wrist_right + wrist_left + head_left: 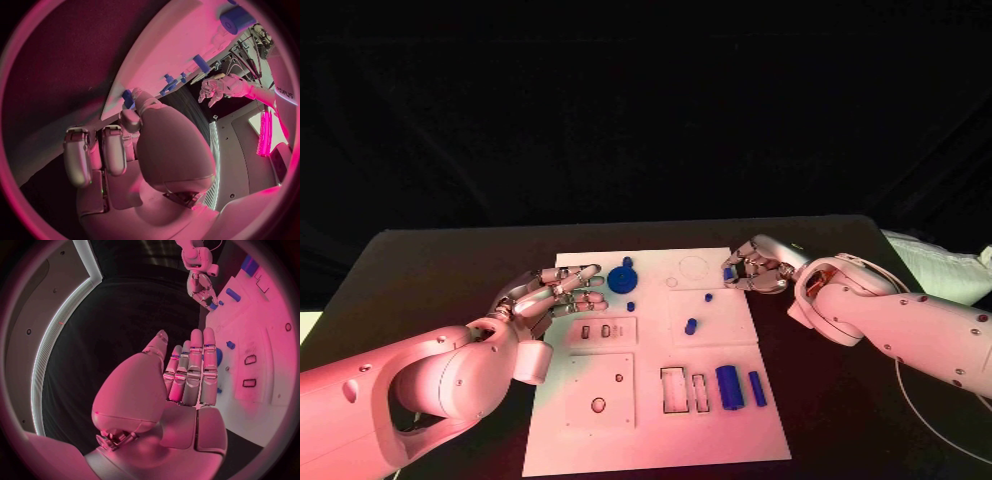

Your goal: Assemble the parts on the task board

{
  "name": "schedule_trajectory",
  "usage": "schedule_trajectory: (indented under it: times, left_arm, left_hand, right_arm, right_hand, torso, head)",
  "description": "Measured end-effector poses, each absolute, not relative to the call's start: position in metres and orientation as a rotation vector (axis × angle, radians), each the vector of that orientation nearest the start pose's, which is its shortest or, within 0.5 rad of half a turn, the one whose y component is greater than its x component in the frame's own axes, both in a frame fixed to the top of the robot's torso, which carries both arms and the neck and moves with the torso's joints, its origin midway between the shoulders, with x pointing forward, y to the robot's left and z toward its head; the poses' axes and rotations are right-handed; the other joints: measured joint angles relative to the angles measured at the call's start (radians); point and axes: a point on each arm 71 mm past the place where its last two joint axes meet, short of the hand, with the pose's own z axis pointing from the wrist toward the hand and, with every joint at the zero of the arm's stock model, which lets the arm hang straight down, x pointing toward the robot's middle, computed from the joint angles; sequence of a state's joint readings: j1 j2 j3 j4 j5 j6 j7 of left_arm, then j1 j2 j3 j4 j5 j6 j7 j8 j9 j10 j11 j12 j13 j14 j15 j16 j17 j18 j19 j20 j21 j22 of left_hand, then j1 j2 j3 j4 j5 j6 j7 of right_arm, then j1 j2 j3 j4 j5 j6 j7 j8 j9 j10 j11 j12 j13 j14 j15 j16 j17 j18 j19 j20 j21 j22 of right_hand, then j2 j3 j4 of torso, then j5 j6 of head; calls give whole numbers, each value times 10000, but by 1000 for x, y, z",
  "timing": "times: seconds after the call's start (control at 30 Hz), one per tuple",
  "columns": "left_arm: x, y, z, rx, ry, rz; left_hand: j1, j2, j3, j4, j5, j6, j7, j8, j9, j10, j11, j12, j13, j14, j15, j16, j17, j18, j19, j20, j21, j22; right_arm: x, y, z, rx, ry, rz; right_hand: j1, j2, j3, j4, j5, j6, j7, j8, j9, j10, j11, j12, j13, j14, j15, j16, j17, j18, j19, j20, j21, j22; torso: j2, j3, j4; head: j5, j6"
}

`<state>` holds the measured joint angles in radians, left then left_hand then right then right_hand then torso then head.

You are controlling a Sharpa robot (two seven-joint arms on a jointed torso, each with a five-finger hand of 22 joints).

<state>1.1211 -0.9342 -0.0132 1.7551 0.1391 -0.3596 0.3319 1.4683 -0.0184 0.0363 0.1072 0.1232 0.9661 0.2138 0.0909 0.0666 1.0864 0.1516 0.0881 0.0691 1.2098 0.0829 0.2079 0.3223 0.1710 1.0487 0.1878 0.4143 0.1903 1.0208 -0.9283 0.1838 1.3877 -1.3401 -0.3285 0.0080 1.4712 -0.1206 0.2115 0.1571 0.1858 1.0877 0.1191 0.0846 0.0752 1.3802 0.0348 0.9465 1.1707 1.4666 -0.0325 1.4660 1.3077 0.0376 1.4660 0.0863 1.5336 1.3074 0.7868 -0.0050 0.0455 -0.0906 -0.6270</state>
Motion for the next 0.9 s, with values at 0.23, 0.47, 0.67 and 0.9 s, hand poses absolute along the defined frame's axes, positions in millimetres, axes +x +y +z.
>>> schedule_trajectory:
  times: [0.23,0.47,0.67,0.9]
  left_arm:
    - [434,190,-193,-13711,15114,-16074]
    - [434,190,-194,-13717,15119,-16065]
    - [435,191,-194,-13728,15103,-16028]
    - [439,200,-196,-13790,14960,-15784]
  left_hand:
    - [0,0,0,0,0,0,0,0,0,0,0,0,0,0,0,0,-1,1,0,0,0,9]
    - [0,0,0,0,0,0,0,0,0,0,0,0,0,0,0,0,-2,1,0,0,0,8]
    - [0,0,0,0,0,0,0,0,0,0,0,0,0,0,0,1,-3,0,0,0,0,8]
    - [0,0,0,0,0,0,0,0,0,0,0,0,0,-33,32,0,8,0,-36,-35,0,7]
  right_arm:
    - [501,-290,-198,1312,16207,6250]
    - [500,-290,-197,1320,16062,6256]
    - [499,-286,-193,1262,15839,6367]
    - [489,-254,-178,942,15485,7056]
  right_hand:
    - [-51,126,147,-64,-25,334,-98,124,15,63,-64,52,23,-15,-57,40,-1,0,1,-77,0,-1]
    - [-25,263,481,-321,-523,683,-140,354,26,24,-230,54,9,1,-213,79,-2,-1,2,-184,0,-1]
    - [-91,329,520,-368,-530,688,-144,354,27,22,-232,53,36,-32,-247,79,-2,-1,1,-255,0,3]
    - [-180,418,511,-377,-678,691,-146,354,26,21,-302,-103,16,3,-287,79,-3,-1,1,-254,0,7]
  torso:
    - [0,2,1]
    - [-2,8,1]
    - [-8,-2,12]
    - [-23,-5,17]
  head:
    - [0,-35]
    - [45,-51]
    - [56,-50]
    - [165,-86]
